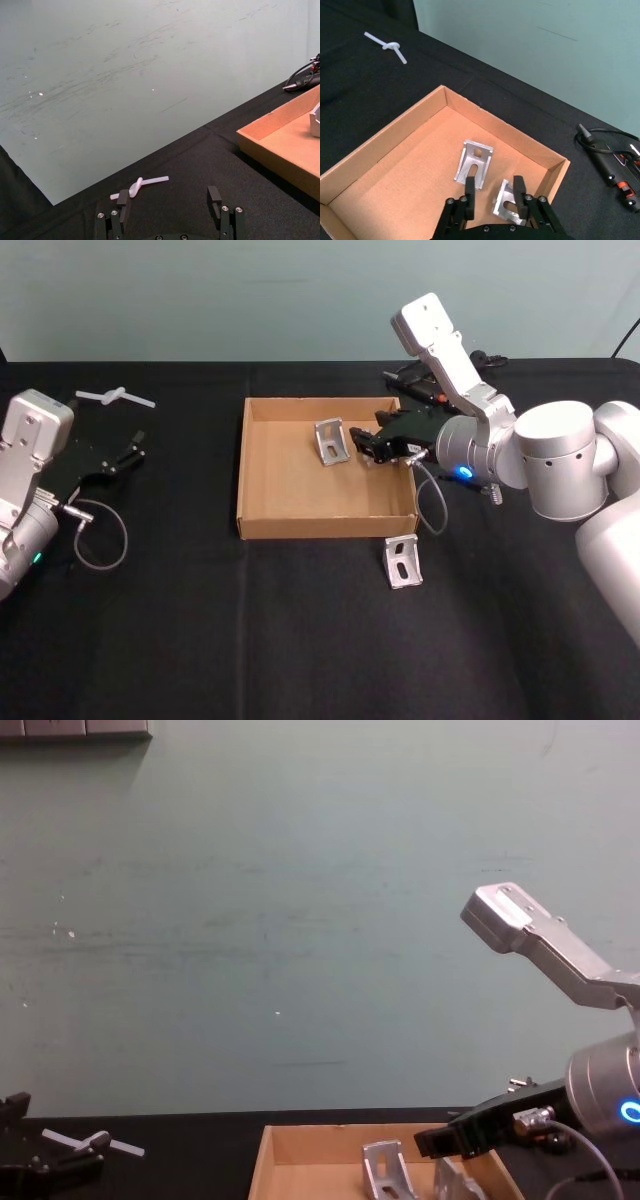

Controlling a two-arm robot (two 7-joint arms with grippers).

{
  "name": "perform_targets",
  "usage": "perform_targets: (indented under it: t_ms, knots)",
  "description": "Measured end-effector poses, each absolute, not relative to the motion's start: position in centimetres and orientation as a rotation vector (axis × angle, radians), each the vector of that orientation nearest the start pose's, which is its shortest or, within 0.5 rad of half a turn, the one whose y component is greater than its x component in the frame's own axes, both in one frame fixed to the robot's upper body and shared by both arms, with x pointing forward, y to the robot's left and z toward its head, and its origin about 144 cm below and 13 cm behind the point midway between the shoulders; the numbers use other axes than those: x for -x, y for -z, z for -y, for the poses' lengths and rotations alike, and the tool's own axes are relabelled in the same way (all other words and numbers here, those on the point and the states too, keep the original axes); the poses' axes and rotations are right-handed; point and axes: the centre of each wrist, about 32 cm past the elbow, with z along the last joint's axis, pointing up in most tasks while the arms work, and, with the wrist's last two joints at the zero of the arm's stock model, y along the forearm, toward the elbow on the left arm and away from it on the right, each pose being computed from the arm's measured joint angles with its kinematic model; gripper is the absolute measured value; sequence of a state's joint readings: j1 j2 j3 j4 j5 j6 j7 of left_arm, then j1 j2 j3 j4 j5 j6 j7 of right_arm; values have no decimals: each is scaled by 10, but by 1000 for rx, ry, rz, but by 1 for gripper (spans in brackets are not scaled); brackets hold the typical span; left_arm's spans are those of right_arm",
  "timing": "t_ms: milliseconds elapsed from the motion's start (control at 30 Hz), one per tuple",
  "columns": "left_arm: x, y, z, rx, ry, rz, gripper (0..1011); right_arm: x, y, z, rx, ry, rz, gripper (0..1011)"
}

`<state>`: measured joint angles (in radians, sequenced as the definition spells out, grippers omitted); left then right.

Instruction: Use one hand to pick up the angle iron from the table and place it into the box.

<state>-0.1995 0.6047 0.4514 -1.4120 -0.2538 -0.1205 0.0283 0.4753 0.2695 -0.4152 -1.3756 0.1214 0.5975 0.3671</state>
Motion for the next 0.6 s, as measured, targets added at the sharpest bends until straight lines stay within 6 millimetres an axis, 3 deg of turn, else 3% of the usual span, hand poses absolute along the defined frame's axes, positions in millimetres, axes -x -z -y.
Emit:
perform_targets:
  t_ms: [33,333,600]
  knots:
    - [-489,-1140,-310,-305,-1248,285,1005,-567,-1230,200,528,952,-128,460]
    - [-489,-1140,-310,-304,-1248,285,1005,-566,-1230,201,528,952,-129,787]
    - [-489,-1140,-310,-304,-1248,285,1005,-565,-1231,201,527,951,-128,969]
